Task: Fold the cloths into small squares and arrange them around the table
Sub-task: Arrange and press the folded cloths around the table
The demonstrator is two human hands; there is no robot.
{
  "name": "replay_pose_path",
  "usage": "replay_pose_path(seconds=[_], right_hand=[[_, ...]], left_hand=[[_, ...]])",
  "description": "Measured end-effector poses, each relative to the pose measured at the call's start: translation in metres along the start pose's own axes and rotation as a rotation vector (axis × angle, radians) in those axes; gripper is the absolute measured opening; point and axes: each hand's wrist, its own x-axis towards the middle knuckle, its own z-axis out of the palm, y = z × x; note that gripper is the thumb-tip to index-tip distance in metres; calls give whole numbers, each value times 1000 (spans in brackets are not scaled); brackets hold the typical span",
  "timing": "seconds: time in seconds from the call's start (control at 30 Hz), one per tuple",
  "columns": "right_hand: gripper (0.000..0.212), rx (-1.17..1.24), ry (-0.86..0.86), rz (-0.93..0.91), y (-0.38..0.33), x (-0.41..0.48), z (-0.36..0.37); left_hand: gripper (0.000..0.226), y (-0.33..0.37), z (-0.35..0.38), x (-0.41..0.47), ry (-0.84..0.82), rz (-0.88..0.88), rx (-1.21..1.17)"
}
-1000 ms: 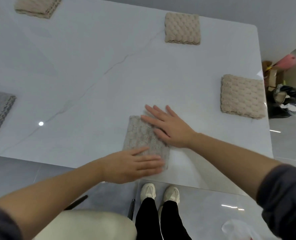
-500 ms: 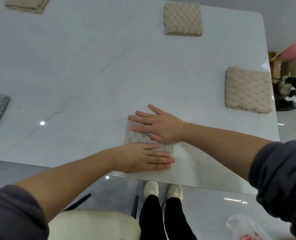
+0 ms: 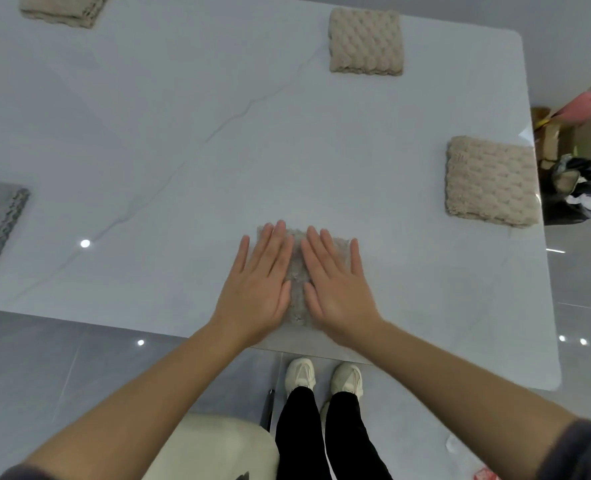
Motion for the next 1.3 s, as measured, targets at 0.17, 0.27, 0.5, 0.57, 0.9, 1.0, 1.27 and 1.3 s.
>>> replay_pose_path(seconds=[0.17,0.27,0.5,0.57,0.9,1.0,1.27,1.3], right_hand=[[61,-58,7,72,-4,-3,13],[62,-87,-24,60,-3,-3,10],[62,-7,-86,111,22,-14,-16],[61,-16,-115,127,38,-20,-25],[64,-48,-263,100,142,-55,-66],[63,-39,-288,42,188,-74,-77],[56,-45,-249,-198,301,-111,-99],[53,-15,-235,-237,309,-111,-102]], left_hand=[[64,2,17,1,-66,-64,36],[64,5,16,2,-80,-66,44],[65,30,-4,-1,-55,-195,-59],[64,46,-7,1,-47,-224,-83],[68,162,9,49,-97,-359,-221],[66,213,24,71,-95,-430,-247],[63,318,47,124,5,-686,-355],[62,327,49,127,7,-712,-366]])
